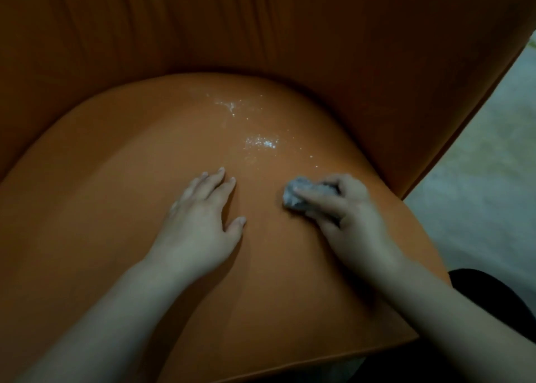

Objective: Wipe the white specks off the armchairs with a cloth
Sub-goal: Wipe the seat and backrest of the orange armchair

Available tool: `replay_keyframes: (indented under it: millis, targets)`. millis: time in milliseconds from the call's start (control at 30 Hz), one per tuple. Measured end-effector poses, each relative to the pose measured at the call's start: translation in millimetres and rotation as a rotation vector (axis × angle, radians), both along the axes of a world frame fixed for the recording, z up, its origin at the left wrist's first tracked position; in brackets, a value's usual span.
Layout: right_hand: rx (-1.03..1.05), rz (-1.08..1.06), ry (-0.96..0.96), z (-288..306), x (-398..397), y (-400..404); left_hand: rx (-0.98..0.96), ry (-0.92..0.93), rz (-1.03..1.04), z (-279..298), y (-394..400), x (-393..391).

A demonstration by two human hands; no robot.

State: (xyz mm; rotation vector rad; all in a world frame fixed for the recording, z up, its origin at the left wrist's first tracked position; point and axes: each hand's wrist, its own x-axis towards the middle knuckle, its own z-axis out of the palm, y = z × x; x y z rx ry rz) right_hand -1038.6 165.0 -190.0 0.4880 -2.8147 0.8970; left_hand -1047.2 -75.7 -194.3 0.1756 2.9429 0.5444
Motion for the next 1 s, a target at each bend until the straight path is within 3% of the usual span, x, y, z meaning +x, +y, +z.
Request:
replay_keyframes:
  millis: [100,300,500,667,833,1000]
  targets:
    - [-0.013,0.083,-0.012,0,-7,-11,0.004,0.011,0.023,0,4,-2]
    - [-0.023,-0.05,-0.026,3,-46,21,0.008,0.017,0.053,0,6,-10]
    - [-0.039,0.039,0.004,-4,-52,1,0.01,0.003,0.07,-1,7,-13]
    - [-0.126,-0.133,-0.019,-4,-96,2,0.025,0.032,0.1,3,0,-27]
    - [-0.096,0.003,0.04,-11,-80,-9,0.028,0.011,0.128,2,-5,-39]
    - [-0.203,-0.207,-0.098,-4,-133,-18,0.061,-0.003,0.147,4,-5,-49]
